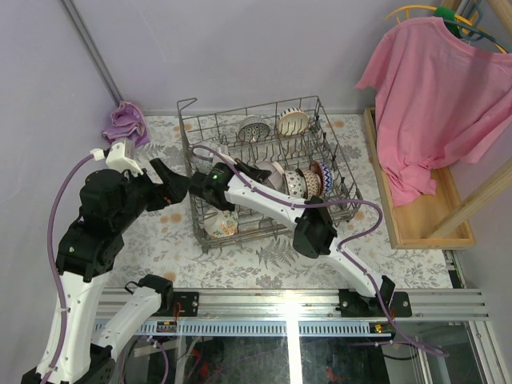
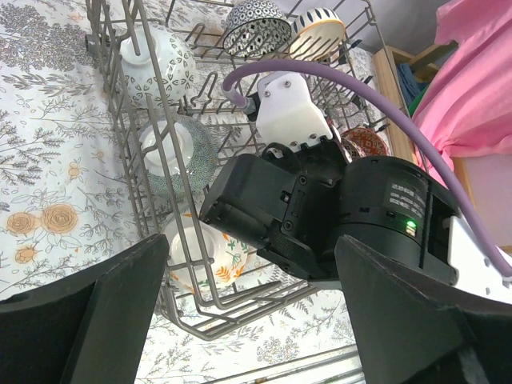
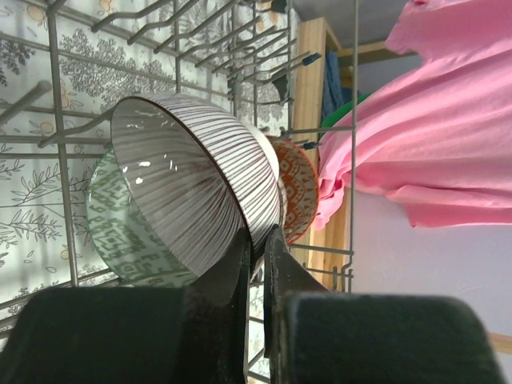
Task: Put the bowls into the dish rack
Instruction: Adjust the dish rack at the center of the board.
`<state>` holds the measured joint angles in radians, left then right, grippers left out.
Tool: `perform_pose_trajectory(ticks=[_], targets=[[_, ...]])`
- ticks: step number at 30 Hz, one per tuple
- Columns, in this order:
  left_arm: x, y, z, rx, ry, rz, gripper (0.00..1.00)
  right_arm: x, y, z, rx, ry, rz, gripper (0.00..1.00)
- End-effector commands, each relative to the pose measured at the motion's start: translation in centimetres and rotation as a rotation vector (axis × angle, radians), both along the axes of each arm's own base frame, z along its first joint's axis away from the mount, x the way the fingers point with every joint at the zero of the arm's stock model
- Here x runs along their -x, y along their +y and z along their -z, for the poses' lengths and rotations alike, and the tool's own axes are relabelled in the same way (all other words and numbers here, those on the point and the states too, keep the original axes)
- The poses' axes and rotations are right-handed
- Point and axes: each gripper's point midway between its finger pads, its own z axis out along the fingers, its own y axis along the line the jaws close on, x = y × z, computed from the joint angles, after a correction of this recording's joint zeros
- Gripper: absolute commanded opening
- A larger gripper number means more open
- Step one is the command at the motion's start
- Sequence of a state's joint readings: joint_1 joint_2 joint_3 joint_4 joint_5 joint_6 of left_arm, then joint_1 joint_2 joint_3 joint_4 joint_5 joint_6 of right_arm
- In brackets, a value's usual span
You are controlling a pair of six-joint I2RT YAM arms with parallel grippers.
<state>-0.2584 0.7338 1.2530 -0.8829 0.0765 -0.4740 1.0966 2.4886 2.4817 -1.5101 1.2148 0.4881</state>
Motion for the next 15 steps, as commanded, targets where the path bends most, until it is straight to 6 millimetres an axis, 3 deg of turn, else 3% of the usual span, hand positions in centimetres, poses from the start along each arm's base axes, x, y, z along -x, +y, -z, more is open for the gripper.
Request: perform_pose_trajectory(ticks=[1, 7, 15], targets=[[0.12, -0.72, -0.71, 0.007, -0.032, 0.048, 0.85, 5.01, 2.73, 12.85, -0.317, 0.373, 0.199, 0.0], [0.26, -0.6, -0.48, -0.001, -0.034, 0.048, 0.85, 4.99, 2.21, 12.44, -0.313, 0.347, 0.21, 0.0], [0.29, -0.55, -0.16, -0.002, -0.026, 0.045, 0.85, 5.46, 3.11, 12.93, -0.338, 0.393, 0.203, 0.0]])
